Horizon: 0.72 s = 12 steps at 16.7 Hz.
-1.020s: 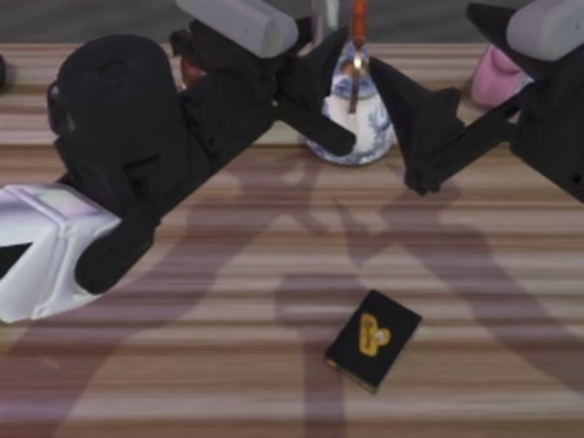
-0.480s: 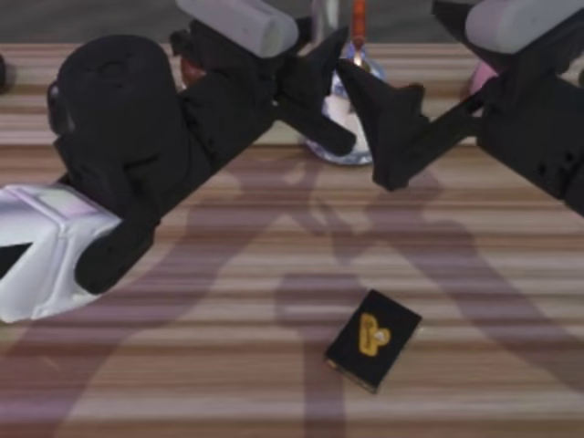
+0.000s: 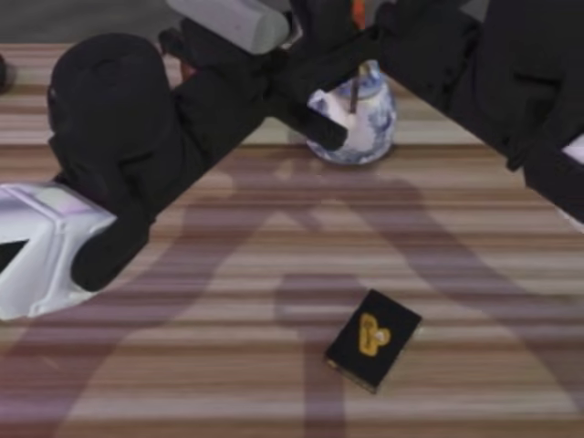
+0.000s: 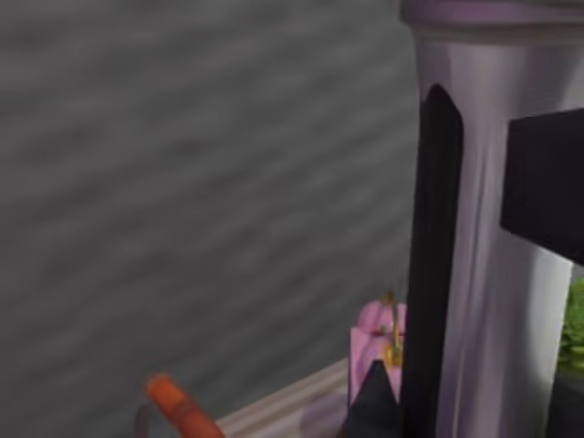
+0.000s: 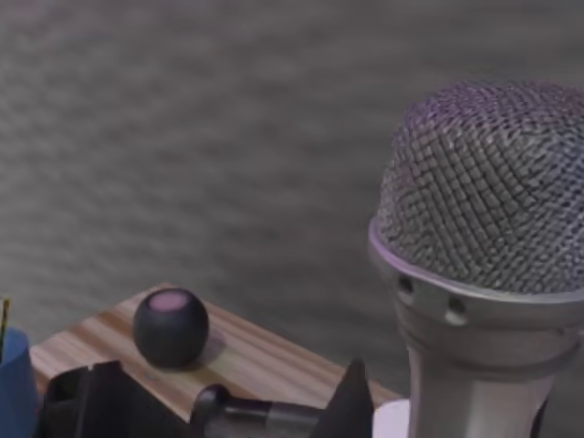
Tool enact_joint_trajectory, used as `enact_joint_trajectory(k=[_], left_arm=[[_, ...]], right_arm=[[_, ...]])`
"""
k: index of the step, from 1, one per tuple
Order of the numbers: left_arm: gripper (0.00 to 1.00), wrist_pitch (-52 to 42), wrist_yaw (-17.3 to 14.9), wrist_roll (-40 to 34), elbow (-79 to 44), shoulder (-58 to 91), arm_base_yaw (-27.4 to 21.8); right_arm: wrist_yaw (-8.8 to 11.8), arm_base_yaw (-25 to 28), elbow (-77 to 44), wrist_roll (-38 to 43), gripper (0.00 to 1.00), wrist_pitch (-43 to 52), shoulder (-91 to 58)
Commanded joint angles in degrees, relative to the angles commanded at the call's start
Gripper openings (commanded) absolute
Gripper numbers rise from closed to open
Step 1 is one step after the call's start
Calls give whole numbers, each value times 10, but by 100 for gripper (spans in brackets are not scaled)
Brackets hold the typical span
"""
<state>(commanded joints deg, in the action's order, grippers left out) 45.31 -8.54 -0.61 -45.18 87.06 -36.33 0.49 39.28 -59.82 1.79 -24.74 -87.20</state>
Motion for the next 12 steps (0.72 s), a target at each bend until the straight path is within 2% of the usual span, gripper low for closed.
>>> enact_joint_trajectory(k=[6, 12], left_arm=[[0, 0, 0, 0, 0, 0, 0], [0, 0, 0, 0, 0, 0, 0]], right_arm=[[0, 0, -23, 0, 100, -7, -27], [0, 0, -23, 0, 55, -7, -27]])
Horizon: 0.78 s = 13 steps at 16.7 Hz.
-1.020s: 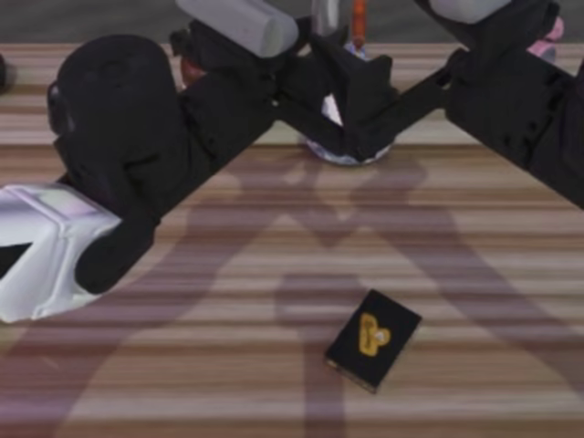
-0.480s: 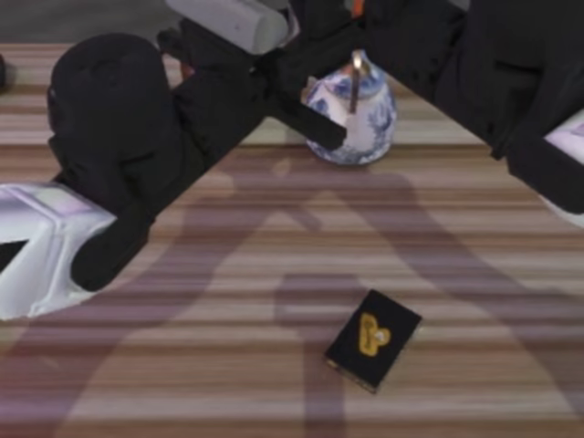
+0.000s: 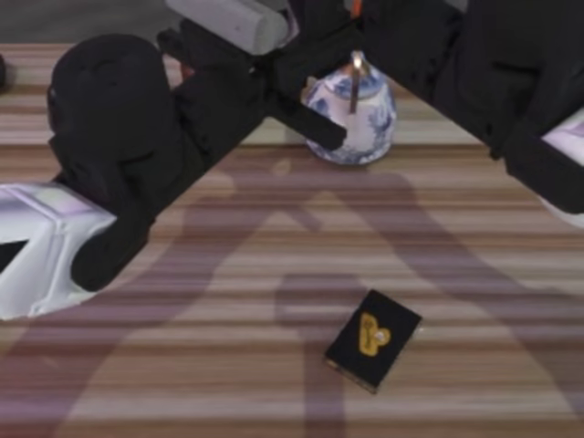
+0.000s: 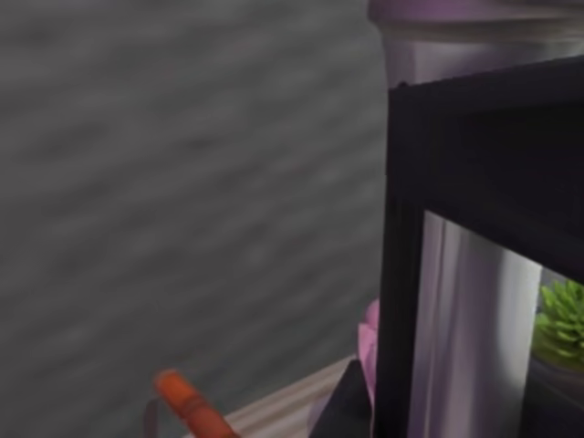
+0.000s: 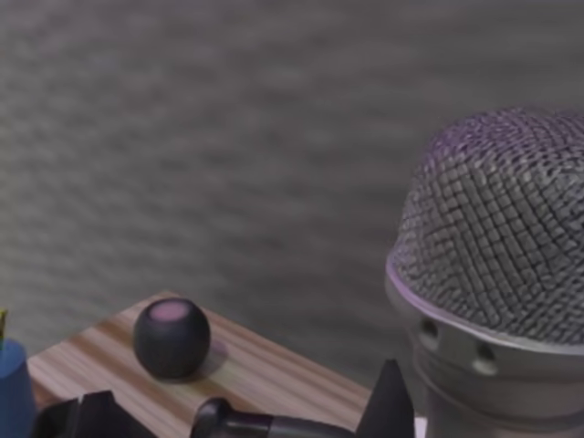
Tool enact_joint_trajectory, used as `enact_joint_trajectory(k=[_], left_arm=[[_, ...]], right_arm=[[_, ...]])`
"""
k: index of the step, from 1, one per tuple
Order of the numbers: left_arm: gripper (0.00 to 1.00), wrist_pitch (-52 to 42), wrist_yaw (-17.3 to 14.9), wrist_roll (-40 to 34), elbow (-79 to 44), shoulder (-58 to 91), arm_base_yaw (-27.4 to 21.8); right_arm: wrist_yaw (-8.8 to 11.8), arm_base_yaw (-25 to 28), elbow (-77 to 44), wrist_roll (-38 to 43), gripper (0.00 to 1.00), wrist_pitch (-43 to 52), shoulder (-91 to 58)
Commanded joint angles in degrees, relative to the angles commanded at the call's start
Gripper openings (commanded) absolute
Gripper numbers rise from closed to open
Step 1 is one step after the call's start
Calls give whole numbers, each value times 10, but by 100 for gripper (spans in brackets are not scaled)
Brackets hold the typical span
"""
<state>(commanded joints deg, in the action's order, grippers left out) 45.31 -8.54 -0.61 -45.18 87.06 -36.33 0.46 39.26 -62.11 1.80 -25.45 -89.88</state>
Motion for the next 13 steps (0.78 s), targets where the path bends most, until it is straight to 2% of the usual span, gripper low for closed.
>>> enact_joint_trajectory(k=[7, 13], left_arm=[[0, 0, 0, 0, 0, 0, 0], [0, 0, 0, 0, 0, 0, 0]], right_arm=[[0, 0, 0, 0, 2, 0, 0], [0, 0, 0, 0, 0, 0, 0]])
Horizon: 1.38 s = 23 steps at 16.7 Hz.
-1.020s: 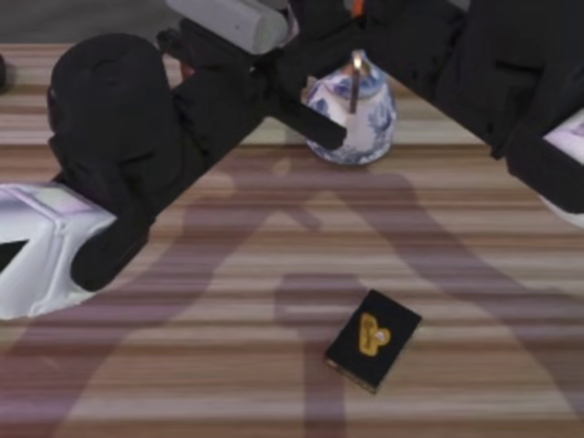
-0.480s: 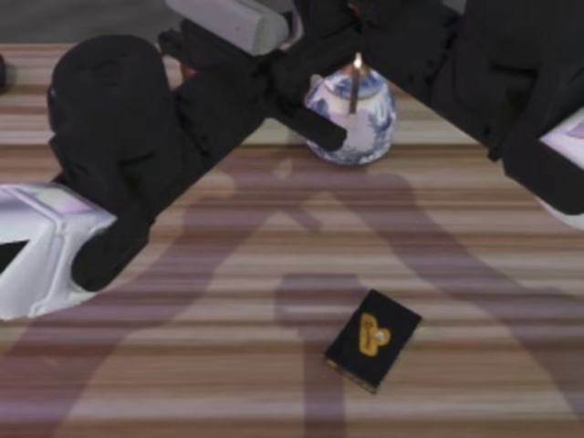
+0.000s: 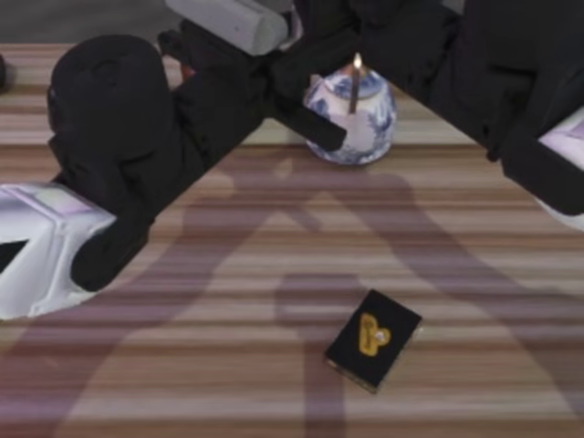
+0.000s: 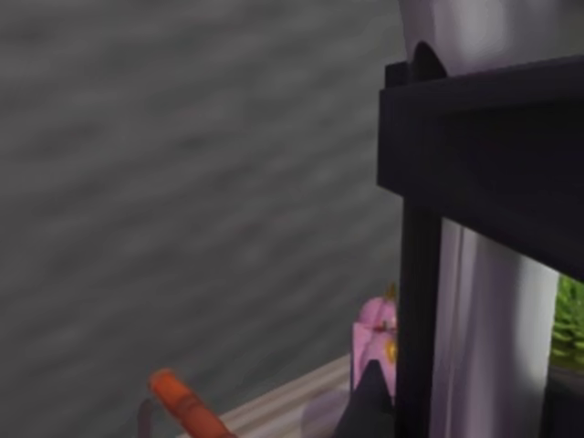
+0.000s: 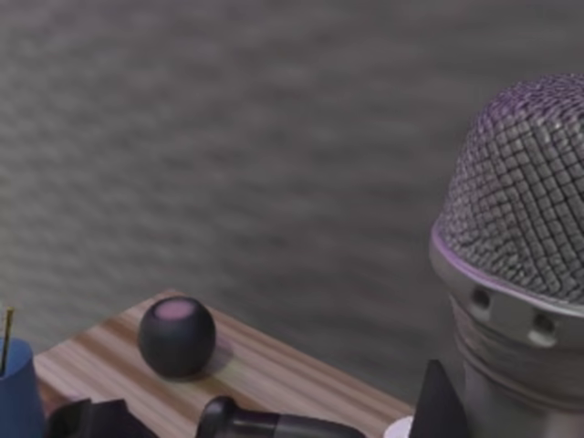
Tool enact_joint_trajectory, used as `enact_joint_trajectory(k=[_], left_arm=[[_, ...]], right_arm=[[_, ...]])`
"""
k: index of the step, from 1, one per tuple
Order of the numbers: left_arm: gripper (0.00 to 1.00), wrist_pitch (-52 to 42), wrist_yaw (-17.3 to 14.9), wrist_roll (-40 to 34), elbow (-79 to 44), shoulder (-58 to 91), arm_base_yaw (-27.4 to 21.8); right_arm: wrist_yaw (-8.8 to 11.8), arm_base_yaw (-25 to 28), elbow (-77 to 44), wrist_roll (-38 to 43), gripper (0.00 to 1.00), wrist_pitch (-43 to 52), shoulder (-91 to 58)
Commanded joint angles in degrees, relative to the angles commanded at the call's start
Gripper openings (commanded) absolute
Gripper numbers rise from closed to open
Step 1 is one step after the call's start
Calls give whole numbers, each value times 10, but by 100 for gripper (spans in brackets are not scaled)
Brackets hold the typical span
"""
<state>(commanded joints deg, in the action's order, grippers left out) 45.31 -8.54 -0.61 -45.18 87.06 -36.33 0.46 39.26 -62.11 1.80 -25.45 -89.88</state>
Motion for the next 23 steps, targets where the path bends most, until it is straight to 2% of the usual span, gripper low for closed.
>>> enact_joint_trajectory(k=[3, 16, 23], left_arm=[[0, 0, 0, 0, 0, 0, 0], [98, 0, 0, 0, 0, 0, 0], [100, 0, 0, 0, 0, 0, 0]], right_arm=[[0, 0, 0, 0, 0, 0, 0], [0, 0, 0, 0, 0, 0, 0], [0, 0, 0, 0, 0, 0, 0]])
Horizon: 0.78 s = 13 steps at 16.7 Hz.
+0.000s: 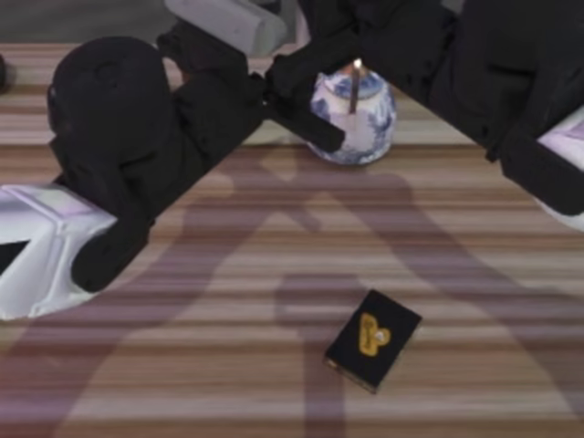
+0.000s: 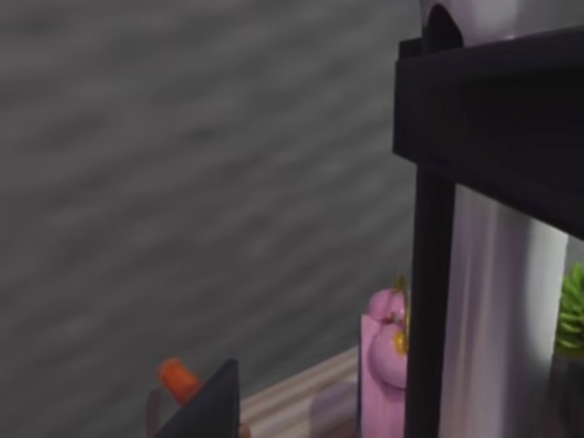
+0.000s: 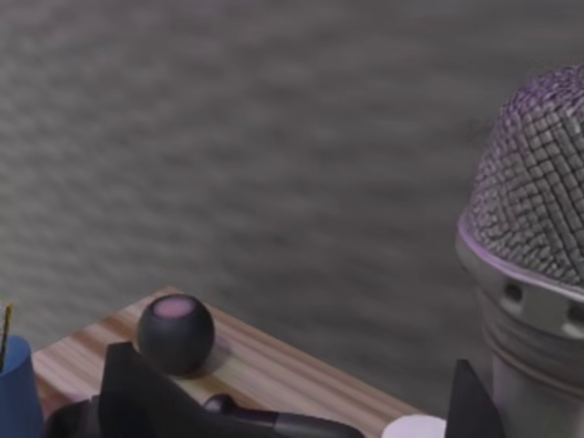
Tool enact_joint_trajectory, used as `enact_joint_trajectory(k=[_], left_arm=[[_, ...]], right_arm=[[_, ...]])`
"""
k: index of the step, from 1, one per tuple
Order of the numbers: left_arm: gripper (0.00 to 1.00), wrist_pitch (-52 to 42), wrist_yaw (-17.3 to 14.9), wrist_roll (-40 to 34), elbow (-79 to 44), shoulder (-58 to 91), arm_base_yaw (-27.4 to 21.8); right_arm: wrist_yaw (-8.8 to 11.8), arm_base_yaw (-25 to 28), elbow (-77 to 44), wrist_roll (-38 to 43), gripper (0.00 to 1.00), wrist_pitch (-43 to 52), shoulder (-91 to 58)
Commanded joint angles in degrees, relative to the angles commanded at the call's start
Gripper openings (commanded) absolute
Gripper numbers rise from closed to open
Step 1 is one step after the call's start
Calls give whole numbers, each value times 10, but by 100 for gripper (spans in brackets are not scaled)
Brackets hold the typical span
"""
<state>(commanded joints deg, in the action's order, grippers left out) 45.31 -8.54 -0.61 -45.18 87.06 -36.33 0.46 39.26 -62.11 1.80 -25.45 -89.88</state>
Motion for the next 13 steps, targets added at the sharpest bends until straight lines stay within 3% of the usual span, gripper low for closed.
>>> enact_joint_trajectory(k=[4, 10, 13], left_arm=[[100, -3, 14, 9, 15, -5, 15], [100, -25, 2, 8, 120, -138, 40], [100, -30, -2, 8, 143, -162, 45]], right_arm=[[-1, -5, 1, -6, 0, 0, 10], [53, -52, 47, -8, 0, 2, 60], [65, -66, 58, -8, 0, 3, 71]])
